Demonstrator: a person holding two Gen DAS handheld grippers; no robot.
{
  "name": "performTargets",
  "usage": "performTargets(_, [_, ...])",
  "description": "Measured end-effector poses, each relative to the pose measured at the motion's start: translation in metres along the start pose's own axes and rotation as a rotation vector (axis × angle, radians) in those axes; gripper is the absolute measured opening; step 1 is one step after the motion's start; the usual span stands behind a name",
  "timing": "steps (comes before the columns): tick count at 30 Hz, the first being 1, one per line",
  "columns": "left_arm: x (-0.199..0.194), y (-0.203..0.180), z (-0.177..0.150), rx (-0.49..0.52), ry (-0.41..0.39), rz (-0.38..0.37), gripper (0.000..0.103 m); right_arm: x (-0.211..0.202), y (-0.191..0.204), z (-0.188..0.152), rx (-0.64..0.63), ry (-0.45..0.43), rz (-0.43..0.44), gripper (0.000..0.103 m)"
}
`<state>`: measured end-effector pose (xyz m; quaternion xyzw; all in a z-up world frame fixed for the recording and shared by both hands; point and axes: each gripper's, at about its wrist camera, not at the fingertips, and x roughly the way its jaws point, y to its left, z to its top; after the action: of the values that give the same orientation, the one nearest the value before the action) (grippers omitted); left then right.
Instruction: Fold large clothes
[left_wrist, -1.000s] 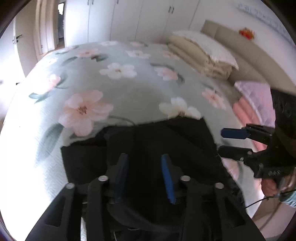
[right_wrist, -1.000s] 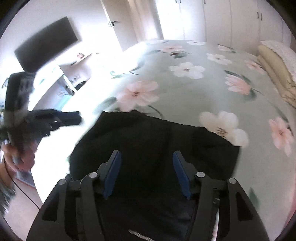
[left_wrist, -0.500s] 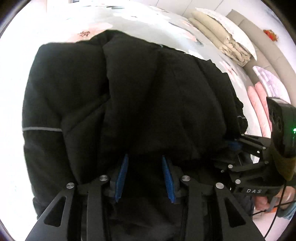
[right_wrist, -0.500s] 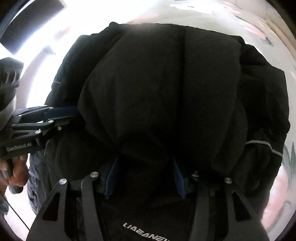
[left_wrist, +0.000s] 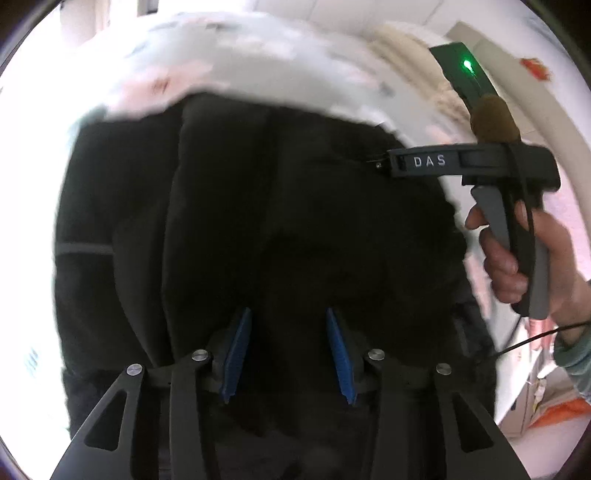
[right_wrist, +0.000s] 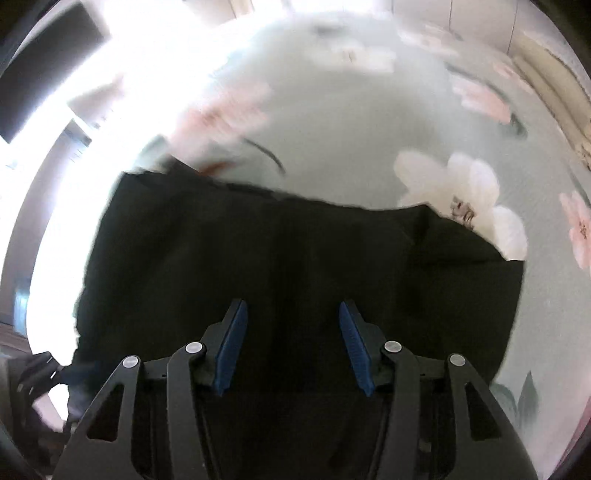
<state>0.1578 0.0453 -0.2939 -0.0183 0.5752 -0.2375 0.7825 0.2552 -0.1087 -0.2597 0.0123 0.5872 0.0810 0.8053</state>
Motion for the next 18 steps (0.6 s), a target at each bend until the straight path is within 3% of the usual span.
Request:
performTargets(2, [0.015,0.009,-0.004,-0.046,0.001,-0.013,0.043,0.027,-0.003,-0.001,-0.008,0.055,-0.001,0.055])
performTargets(6, [0.012,0.026,0.000,-0.158,0.001,-0.091,0.044,0.025,-0.001,-0.001,-0.026,0.023,-0.001,0.056])
performTargets(11, [-0.036,0.015,-0.003,-0.148,-0.055,-0.099,0.044,-0.034,0.006,-0.017,-0.039,-0.025,0.070,0.056])
performTargets(13, [-0.049,0.015,-0.007,-0.170,-0.080,-0.098,0.049,-0.063,0.021,-0.039,-0.074,-0.039,0.137,0.058])
performTargets(15, [-0.048,0.023,-0.013,-0.211,-0.082,-0.067,0.055,-0.064,0.032,-0.056,-0.117,0.007,0.198,0.062])
performTargets(18, [-0.020,0.041,-0.025,-0.300,-0.031,-0.068,0.054,-0.030,0.048,-0.093,-0.198,0.106,0.123,0.061])
